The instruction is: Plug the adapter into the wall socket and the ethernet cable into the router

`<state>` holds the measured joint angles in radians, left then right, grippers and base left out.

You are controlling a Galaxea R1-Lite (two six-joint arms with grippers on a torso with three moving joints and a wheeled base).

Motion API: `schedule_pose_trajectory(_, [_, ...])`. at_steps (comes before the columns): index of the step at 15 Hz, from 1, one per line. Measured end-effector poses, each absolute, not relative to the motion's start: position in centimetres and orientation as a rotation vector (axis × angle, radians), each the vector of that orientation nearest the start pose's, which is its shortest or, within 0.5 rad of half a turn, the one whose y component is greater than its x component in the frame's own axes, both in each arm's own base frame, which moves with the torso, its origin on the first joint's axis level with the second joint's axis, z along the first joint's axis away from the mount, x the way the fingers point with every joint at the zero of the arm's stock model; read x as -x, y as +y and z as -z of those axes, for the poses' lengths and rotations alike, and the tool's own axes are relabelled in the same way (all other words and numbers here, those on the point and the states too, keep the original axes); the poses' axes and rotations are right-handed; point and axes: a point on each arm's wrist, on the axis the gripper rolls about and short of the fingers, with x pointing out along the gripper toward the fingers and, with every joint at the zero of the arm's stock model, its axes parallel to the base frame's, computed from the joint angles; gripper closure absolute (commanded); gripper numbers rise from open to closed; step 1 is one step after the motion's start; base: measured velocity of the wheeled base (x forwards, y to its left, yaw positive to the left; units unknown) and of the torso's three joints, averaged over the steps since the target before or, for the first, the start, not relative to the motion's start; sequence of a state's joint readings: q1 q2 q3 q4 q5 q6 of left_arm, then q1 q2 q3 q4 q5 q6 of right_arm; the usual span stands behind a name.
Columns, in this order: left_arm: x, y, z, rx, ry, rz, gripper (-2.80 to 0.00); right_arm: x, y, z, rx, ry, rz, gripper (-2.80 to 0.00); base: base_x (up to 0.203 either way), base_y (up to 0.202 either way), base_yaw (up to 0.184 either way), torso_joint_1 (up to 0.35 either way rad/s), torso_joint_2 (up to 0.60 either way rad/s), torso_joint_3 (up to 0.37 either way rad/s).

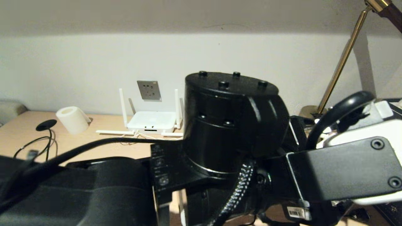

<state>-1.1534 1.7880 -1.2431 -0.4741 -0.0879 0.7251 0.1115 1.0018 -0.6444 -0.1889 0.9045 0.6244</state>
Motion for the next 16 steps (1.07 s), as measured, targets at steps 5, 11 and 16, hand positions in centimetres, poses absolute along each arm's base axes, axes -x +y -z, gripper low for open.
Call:
schedule_pose_trajectory(5, [-14.0, -28.9, -28.7, -0.485, -0.238, 1.186, -2.80, -13.5, 3.2, -24.8, -0.444, 0.337, -0.909, 0.00, 0.000, 0.000, 0.000, 0.000, 0.00, 0.000])
schedule_pose_trajectory(11, [-18.5, -25.1, -28.9, -0.485, -0.159, 1.103, -2.80, -19.3, 4.3, -24.0, -0.056, 0.221, -0.820, 0.00, 0.000, 0.000, 0.000, 0.000, 0.00, 0.000])
schedule_pose_trajectory(16, [-20.0, -25.5, -27.8, -0.525, -0.129, 1.100, -2.80, -23.9, 7.3, -22.5, 0.261, 0.079, -0.879, 0.00, 0.000, 0.000, 0.000, 0.000, 0.00, 0.000])
